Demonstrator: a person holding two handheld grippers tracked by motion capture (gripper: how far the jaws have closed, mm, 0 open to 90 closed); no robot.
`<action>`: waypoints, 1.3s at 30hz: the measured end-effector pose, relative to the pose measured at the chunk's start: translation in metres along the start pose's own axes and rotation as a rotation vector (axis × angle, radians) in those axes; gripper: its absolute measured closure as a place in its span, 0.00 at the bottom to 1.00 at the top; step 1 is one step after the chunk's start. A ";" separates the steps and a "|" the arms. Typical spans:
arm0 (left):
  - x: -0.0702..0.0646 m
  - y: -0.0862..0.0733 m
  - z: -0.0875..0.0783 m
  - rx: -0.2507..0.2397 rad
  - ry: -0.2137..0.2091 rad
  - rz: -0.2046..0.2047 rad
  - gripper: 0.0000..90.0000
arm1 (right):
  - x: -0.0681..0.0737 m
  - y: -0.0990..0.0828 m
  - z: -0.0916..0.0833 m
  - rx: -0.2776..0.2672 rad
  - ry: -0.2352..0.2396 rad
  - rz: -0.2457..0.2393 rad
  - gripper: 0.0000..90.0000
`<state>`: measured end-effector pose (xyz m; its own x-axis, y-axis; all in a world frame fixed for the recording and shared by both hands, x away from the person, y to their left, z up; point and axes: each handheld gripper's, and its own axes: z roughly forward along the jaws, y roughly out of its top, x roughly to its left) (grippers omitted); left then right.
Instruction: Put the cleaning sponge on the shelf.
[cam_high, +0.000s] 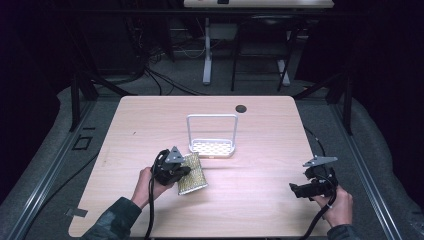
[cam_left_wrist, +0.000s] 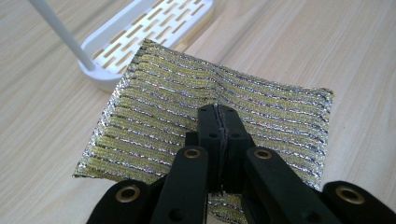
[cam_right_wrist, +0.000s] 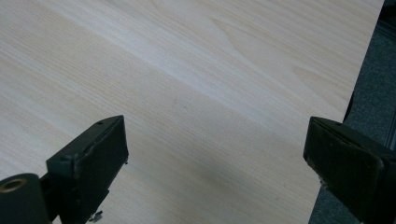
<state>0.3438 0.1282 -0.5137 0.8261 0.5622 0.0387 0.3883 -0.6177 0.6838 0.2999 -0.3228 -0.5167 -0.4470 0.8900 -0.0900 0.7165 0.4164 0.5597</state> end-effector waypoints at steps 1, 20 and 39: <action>0.000 0.000 0.000 0.000 0.000 0.000 0.99 | 0.000 0.000 0.000 -0.004 -0.001 0.000 0.06; -0.010 0.032 0.021 -0.031 -0.039 0.066 0.99 | 0.000 0.000 0.000 -0.008 0.000 0.000 0.06; -0.004 0.057 0.042 -0.058 -0.002 0.060 1.00 | -0.001 -0.001 0.000 -0.008 0.000 0.003 0.06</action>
<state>0.3798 0.0676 -0.5051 0.8482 0.5237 0.0792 0.3138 -0.6173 0.7214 0.3000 -0.3243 -0.5172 -0.4447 0.8913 -0.0884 0.7135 0.4122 0.5666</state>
